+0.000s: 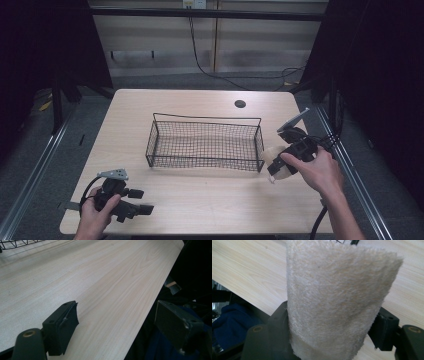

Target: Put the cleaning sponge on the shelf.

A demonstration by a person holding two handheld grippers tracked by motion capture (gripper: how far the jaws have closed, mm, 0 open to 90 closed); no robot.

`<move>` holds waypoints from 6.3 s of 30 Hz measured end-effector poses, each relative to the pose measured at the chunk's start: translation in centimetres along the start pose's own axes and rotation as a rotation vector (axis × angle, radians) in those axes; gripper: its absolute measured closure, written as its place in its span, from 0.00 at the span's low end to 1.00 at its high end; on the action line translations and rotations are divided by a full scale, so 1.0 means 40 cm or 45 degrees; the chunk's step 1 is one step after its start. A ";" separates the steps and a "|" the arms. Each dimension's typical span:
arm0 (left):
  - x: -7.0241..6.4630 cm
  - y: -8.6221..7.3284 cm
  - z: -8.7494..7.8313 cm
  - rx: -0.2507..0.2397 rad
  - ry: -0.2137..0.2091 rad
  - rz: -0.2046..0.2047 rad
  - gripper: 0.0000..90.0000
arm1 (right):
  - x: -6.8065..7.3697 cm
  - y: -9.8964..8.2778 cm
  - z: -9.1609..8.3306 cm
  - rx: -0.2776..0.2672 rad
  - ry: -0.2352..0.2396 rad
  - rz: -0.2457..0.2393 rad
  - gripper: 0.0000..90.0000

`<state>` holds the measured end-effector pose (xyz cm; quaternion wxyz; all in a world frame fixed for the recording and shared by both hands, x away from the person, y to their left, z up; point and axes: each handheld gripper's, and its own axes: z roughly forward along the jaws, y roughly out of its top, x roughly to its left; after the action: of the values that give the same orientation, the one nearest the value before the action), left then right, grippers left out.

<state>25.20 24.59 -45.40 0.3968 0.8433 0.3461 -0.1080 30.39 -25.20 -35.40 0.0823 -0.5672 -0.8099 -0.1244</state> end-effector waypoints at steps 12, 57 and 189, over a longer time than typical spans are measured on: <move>0.000 0.000 0.001 0.005 -0.001 0.006 0.20 | 0.044 0.052 -0.019 0.003 0.013 -0.053 0.33; 0.001 0.000 -0.003 0.000 -0.008 0.004 0.20 | 0.082 0.244 0.042 0.006 0.003 0.000 0.33; 0.000 0.000 -0.008 -0.016 -0.018 0.006 0.20 | 0.044 0.272 0.270 0.104 -0.158 0.279 0.24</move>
<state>25.17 24.82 -45.20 0.4049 0.8408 0.3418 -0.1110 40.08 -16.88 -44.08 0.0683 -0.6551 -0.7510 -0.0461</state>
